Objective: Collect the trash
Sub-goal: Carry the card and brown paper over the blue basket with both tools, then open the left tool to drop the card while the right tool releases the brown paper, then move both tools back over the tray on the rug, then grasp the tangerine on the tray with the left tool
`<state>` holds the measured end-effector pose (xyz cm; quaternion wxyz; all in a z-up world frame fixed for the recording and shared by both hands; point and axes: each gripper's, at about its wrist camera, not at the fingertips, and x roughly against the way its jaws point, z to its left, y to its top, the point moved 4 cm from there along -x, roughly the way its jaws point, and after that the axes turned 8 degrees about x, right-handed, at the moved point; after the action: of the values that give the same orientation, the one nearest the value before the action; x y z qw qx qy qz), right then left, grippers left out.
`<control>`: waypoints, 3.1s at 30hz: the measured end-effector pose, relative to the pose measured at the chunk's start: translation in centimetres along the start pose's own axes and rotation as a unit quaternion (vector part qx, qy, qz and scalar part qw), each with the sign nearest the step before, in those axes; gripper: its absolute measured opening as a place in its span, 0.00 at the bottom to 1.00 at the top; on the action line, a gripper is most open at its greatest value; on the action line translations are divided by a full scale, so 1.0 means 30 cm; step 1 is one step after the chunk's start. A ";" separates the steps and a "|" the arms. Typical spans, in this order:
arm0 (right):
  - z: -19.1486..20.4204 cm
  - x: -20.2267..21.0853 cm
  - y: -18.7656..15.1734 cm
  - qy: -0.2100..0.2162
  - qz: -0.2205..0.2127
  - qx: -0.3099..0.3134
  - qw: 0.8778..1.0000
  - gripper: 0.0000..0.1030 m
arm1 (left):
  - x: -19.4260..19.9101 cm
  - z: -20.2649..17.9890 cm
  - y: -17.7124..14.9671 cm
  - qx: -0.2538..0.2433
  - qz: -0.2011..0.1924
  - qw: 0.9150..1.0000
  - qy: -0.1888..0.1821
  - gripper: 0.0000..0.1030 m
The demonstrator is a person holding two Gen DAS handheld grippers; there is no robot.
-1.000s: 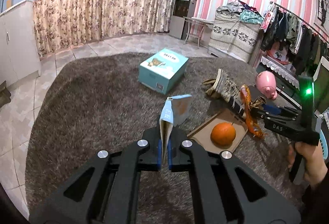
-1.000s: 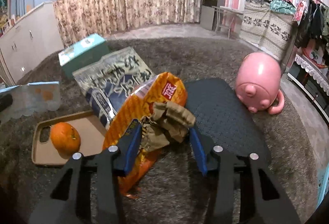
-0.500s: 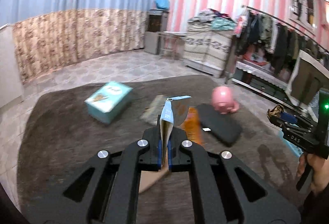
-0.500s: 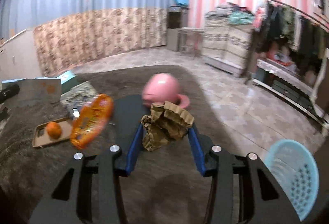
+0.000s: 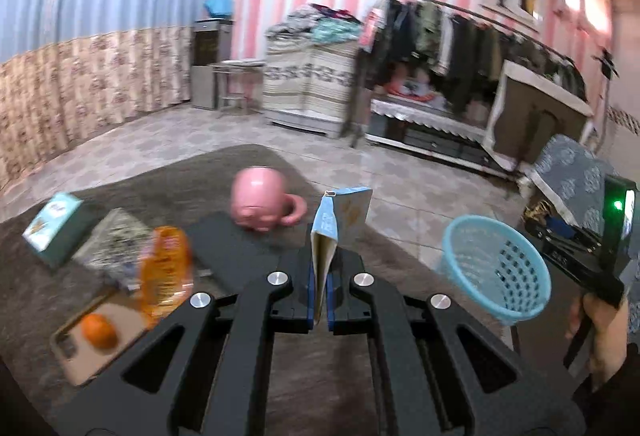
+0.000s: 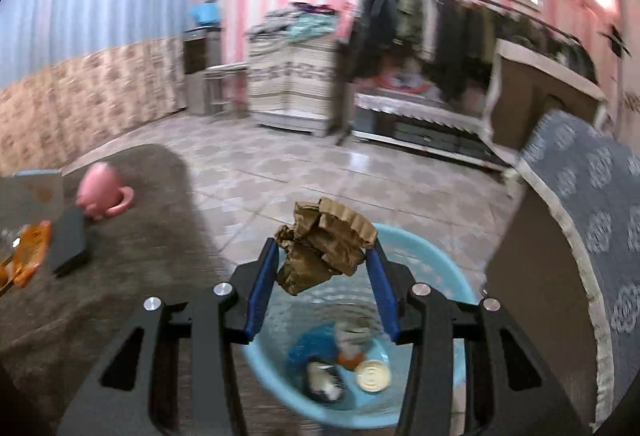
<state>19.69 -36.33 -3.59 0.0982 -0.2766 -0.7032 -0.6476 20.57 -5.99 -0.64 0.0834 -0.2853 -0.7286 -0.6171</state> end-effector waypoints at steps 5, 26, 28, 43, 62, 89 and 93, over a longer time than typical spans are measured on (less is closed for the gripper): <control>-0.150 -0.089 -0.037 -0.031 0.018 -0.043 0.998 0.44 | -0.128 -0.220 -0.042 -0.027 0.027 0.998 -0.042 0.02; -0.380 -0.244 -0.179 -0.059 0.072 -0.107 0.990 0.44 | -0.565 -0.707 -0.225 -0.094 0.113 0.983 -0.107 0.49; -0.377 -0.249 -0.181 -0.056 0.073 -0.104 0.990 0.44 | -0.554 -0.696 -0.207 -0.096 0.095 0.987 -0.093 0.63; -0.195 -0.246 -0.137 -0.019 0.062 -0.069 0.995 0.59 | -0.424 -0.459 -0.094 -0.072 0.020 0.997 -0.013 0.95; -0.043 -0.142 -0.087 -0.031 0.025 -0.052 0.998 0.95 | -0.209 -0.093 -0.082 -0.007 -0.008 0.999 0.047 0.95; 0.455 -0.056 -0.047 0.065 0.020 0.068 0.995 0.95 | 0.036 0.736 -0.222 0.100 0.067 0.970 0.211 0.86; 0.481 -0.059 -0.055 0.069 0.027 0.079 0.994 0.95 | -0.022 0.752 -0.226 0.098 0.092 0.970 0.202 0.68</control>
<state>23.48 -22.88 -7.92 0.1855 -0.2411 -0.7362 -0.6046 22.80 14.65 -11.78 0.3130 -0.2109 -0.7240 -0.5774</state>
